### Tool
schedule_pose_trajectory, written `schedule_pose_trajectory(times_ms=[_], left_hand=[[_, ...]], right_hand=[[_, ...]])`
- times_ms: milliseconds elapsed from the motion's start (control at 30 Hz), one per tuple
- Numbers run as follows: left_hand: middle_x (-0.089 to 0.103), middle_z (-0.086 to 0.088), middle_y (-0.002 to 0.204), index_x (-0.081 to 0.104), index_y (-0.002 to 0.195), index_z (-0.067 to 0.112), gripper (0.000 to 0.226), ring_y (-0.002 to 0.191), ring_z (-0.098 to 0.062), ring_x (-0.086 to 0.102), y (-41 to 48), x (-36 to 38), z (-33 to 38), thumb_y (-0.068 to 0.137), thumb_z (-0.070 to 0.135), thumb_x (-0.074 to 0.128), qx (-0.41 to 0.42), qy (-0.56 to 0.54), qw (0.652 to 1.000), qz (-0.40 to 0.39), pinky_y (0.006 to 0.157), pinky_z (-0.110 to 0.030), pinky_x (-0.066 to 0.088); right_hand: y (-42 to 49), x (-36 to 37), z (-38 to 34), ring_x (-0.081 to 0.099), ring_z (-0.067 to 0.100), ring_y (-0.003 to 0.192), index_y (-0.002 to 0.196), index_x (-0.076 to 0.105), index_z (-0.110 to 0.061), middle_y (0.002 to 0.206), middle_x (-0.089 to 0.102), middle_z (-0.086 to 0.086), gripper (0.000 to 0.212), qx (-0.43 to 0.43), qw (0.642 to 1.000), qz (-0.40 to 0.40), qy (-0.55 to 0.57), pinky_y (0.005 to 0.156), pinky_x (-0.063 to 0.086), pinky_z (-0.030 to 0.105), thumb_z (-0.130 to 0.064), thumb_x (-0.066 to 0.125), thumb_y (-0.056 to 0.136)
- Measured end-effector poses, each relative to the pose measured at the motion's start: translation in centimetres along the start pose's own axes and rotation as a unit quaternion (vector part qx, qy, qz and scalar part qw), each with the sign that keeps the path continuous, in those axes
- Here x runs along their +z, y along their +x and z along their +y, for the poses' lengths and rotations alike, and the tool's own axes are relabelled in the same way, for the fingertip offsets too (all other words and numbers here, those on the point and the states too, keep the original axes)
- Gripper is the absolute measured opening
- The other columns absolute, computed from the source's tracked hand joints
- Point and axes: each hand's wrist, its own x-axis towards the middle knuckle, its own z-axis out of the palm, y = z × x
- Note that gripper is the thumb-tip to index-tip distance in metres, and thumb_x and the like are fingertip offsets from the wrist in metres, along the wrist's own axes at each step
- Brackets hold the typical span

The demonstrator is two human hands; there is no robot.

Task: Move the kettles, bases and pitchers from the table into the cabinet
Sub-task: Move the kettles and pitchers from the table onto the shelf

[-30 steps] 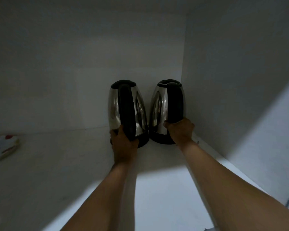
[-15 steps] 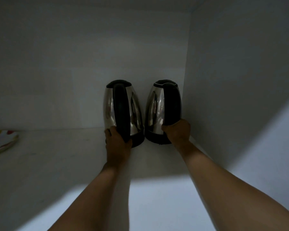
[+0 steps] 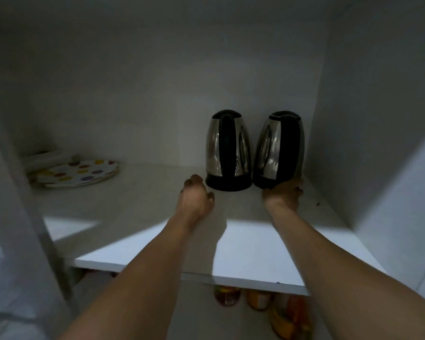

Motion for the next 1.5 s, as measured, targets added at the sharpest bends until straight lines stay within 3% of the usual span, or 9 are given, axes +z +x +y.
schedule_pose_trajectory(times_ms=[167, 233, 433, 667, 833, 1067, 1367, 1500], left_hand=[[0.05, -0.022, 0.135, 0.039, 0.139, 0.0, 0.05, 0.125, -0.036, 0.048, -8.7, -6.7, -2.9, 0.098, 0.025, 0.052, 0.01, 0.043, 0.998, 0.041, 0.103, -0.04, 0.039], [0.049, -0.021, 0.137, 0.04, 0.139, 0.0, 0.051, 0.127, -0.036, 0.046, -12.8, -9.8, -4.9, 0.098, 0.026, 0.052, 0.008, 0.058, 0.996, 0.061, 0.104, -0.039, 0.038], [0.048, -0.017, 0.136, 0.044, 0.134, 0.006, 0.047, 0.124, -0.035, 0.049, -26.3, -19.8, -12.5, 0.094, 0.03, 0.054, -0.036, 0.105, 0.986, 0.122, 0.103, -0.042, 0.04], [0.047, -0.017, 0.138, 0.045, 0.133, 0.007, 0.045, 0.124, -0.035, 0.049, -39.9, -32.9, -22.6, 0.096, 0.031, 0.052, -0.177, 0.182, 0.945, 0.205, 0.102, -0.043, 0.041], [0.044, -0.015, 0.141, 0.042, 0.139, 0.008, 0.049, 0.125, -0.034, 0.048, -50.8, -41.6, -30.0, 0.097, 0.032, 0.051, -0.305, 0.22, 0.885, 0.276, 0.103, -0.043, 0.041], [0.046, -0.015, 0.136, 0.044, 0.134, 0.01, 0.045, 0.123, -0.034, 0.049, -62.6, -49.1, -38.6, 0.095, 0.031, 0.053, -0.459, 0.257, 0.782, 0.333, 0.1, -0.042, 0.042], [0.048, -0.015, 0.133, 0.046, 0.134, 0.009, 0.045, 0.12, -0.036, 0.05, -74.4, -49.5, -45.9, 0.095, 0.03, 0.054, -0.61, 0.211, 0.65, 0.401, 0.097, -0.043, 0.043], [0.049, -0.015, 0.129, 0.049, 0.128, 0.008, 0.041, 0.117, -0.035, 0.052, -80.2, -49.1, -47.0, 0.094, 0.029, 0.056, -0.658, 0.192, 0.555, 0.472, 0.094, -0.04, 0.043]], right_hand=[[-11.8, 0.0, -2.3, 0.05, 0.046, 0.123, 0.137, 0.037, -0.007, 0.141, 0.04, 0.023, 0.05, -0.109, 0.994, -0.014, -0.02, 0.097, 0.043, 0.045, -0.019, 0.059, 0.093], [-17.8, 0.3, -2.8, 0.05, 0.043, 0.123, 0.133, 0.042, -0.011, 0.14, 0.041, 0.02, 0.041, -0.155, 0.986, -0.042, -0.031, 0.097, 0.043, 0.043, -0.022, 0.056, 0.096], [-35.3, 2.5, -4.1, 0.05, 0.037, 0.123, 0.13, 0.05, -0.017, 0.14, 0.044, 0.013, 0.036, -0.253, 0.955, -0.144, -0.057, 0.096, 0.043, 0.042, -0.029, 0.052, 0.097], [-55.0, 7.2, -7.2, 0.052, 0.037, 0.12, 0.124, 0.056, -0.016, 0.137, 0.045, 0.013, 0.033, -0.349, 0.886, -0.306, -0.02, 0.099, 0.045, 0.043, -0.031, 0.055, 0.095], [-70.7, 11.0, -9.1, 0.053, 0.036, 0.12, 0.13, 0.054, -0.017, 0.14, 0.043, 0.01, 0.037, -0.415, 0.8, -0.433, -0.004, 0.098, 0.044, 0.041, -0.031, 0.052, 0.096], [-88.1, 16.1, -8.7, 0.057, 0.037, 0.111, 0.127, 0.052, -0.017, 0.141, 0.038, 0.009, 0.034, -0.482, 0.659, -0.577, -0.001, 0.09, 0.045, 0.041, -0.033, 0.051, 0.097], [-102.6, 20.7, -3.7, 0.055, 0.037, 0.118, 0.124, 0.055, -0.009, 0.135, 0.052, 0.016, 0.035, -0.476, 0.519, -0.707, -0.068, 0.093, 0.044, 0.038, -0.027, 0.053, 0.095], [-107.6, 19.8, 0.5, 0.057, 0.033, 0.12, 0.126, 0.057, -0.011, 0.13, 0.06, 0.012, 0.044, -0.444, 0.45, -0.769, -0.096, 0.093, 0.045, 0.037, -0.039, 0.057, 0.093]])
